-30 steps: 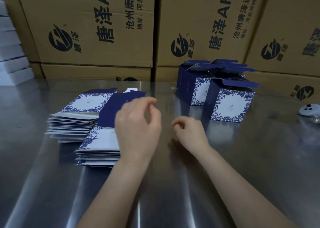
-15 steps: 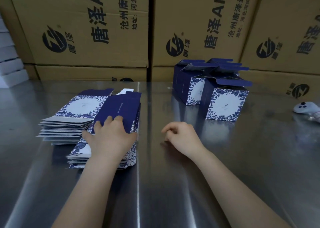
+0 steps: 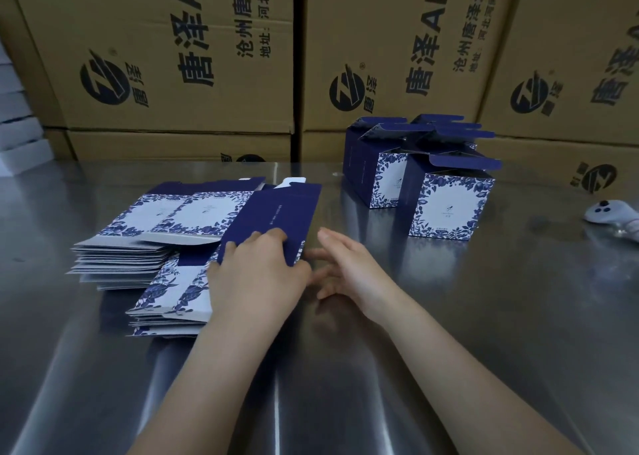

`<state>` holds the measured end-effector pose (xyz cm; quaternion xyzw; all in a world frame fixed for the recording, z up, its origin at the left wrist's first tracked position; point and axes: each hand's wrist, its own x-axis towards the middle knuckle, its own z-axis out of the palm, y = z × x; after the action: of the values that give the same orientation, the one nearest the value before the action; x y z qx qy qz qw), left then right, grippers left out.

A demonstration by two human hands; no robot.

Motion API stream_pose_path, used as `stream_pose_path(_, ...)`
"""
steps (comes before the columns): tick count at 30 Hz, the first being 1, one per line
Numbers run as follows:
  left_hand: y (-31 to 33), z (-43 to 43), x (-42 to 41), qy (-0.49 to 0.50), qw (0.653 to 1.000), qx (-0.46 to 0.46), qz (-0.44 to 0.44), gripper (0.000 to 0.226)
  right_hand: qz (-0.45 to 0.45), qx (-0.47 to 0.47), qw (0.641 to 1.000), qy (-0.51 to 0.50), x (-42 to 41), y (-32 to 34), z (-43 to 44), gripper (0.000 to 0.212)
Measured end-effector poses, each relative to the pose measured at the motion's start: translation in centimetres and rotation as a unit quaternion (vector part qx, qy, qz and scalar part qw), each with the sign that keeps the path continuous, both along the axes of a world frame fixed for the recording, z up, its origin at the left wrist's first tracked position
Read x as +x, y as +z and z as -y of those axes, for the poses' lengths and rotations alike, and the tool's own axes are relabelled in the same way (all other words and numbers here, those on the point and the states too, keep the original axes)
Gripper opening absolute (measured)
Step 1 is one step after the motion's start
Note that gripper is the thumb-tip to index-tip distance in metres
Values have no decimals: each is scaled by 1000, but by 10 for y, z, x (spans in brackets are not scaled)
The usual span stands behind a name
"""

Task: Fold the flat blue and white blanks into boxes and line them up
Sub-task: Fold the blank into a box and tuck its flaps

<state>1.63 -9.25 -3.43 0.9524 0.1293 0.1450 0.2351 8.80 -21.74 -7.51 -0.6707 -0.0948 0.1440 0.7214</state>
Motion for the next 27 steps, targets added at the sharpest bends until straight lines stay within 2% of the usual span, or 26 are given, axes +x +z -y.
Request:
stream_pose_path(3,-1,11,-3,-19,1000,-7,23,36,4,43,999,29,1,-2,-1,32)
stream_pose_path(7,-6,20,-4,-58,997,-12,49,34,-7,130,991,-24,6,-3,0,29)
stream_pose_path(10,-4,19,-1,-50,990,-95,88,27,-21,186,979,-77,9,-2,6,33)
stream_pose_path(13,-2,16,0,-38,970,-169,170,18,-57,237,964,-111,12,0,16,28)
stream_pose_path(16,-1,7,2,-8,942,-196,271,26,-62,205,964,-160,18,5,31,19)
stream_pose_path(18,0,-2,6,24,928,-212,305,37,-43,192,964,-178,23,8,41,21)
stream_pose_path(20,1,-11,10,62,920,-252,295,53,-42,202,963,-173,26,9,47,24)
stream_pose_path(22,0,-19,14,78,905,-329,259,70,-33,199,964,-170,29,9,52,25)
stream_pose_path(27,-3,-27,19,16,833,-526,172,88,2,238,957,-168,33,4,59,23)
